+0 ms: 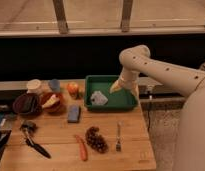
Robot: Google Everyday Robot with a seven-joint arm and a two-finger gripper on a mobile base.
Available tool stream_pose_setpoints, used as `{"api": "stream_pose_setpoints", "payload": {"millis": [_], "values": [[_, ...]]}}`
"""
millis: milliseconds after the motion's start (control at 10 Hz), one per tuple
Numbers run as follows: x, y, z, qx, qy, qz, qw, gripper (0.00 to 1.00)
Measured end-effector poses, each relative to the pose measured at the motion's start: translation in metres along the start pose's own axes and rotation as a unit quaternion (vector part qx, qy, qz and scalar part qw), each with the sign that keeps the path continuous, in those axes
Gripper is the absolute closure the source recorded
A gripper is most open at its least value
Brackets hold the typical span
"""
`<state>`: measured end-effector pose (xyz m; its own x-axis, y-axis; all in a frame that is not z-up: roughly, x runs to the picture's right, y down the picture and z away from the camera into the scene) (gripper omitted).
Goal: Place fork in tray
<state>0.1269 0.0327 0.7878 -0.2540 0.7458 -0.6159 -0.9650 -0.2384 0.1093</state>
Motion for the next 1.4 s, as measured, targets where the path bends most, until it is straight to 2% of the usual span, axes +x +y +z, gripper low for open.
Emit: {"api": "stream_pose_setpoints", "payload": {"millis": [500,700,800,1000,1200,1400], "values": [[0.0,0.0,0.0,0.001,0.0,0.0,1.0,0.2],[0.006,0.0,0.005,0.017,0.007,-0.014,0.9997,0.2],[0.015,0.003,0.01,0.024,0.012,-0.026,0.9993,0.2],[0.051,-0.004,0.02,0.044,0.025,-0.042,0.9979,0.2],[0.08,-0.003,0.031,0.05,0.038,-0.059,0.9962,0.2],[0.099,-0.001,0.054,0.052,0.062,-0.072,0.9942,0.2]]}}
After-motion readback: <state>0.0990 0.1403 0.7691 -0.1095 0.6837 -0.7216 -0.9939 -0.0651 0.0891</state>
